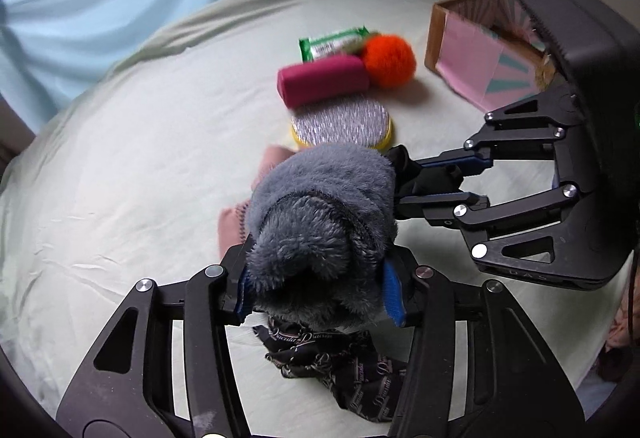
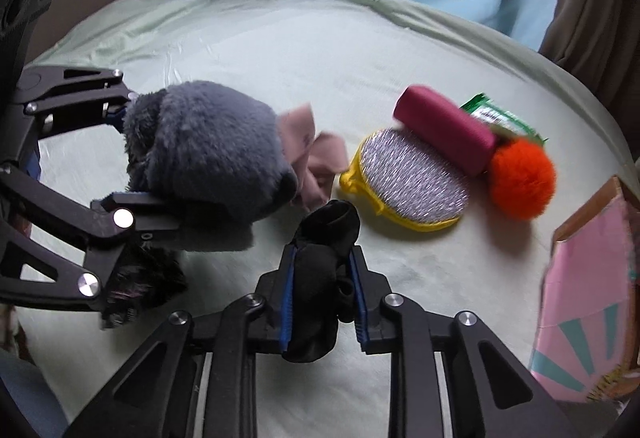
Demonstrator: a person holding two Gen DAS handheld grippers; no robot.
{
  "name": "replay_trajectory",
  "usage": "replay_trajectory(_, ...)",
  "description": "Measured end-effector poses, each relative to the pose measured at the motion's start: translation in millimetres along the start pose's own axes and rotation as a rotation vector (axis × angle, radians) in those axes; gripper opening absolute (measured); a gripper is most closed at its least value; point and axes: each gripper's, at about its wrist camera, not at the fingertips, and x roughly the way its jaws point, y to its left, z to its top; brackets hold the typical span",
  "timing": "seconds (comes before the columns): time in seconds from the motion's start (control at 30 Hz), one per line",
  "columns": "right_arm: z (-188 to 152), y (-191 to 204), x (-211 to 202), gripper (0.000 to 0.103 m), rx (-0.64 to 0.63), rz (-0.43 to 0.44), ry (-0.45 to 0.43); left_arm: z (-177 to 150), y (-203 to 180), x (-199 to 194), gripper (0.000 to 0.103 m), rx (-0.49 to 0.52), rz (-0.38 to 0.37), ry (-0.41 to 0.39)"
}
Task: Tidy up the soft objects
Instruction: 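Carry the grey pouch with the left tool while the right tool carries the scrunchie to the box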
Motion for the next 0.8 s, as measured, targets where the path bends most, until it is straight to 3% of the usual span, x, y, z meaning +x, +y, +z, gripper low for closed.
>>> replay_trajectory(0.17, 16.5, -7.8, -42.8, 0.022, 0.053, 0.003, -0.027, 25.6, -2.2, -34.5, 0.046, -0.034, 0.028, -0.023)
replay_trajectory(0.47, 58.1, -40.8, -142.6, 0.022, 0.147, -0.022, -0.087, 102.8, -12.7, -101.9, 0.046, -0.142, 0.079, -0.095)
replay_trajectory(0.63, 63.6, -78.1, -197.5, 0.022, 0.181, -0.042, -0.114, 152.6, -37.0, -127.3, 0.046, -0.228, 0.1, -0.116)
replay_trajectory(0.8, 53.7, -140.1, -246.5, 0.022, 0.24, -0.078, -0.116, 199.3, -78.2, -131.6, 0.046, -0.285, 0.093, -0.138)
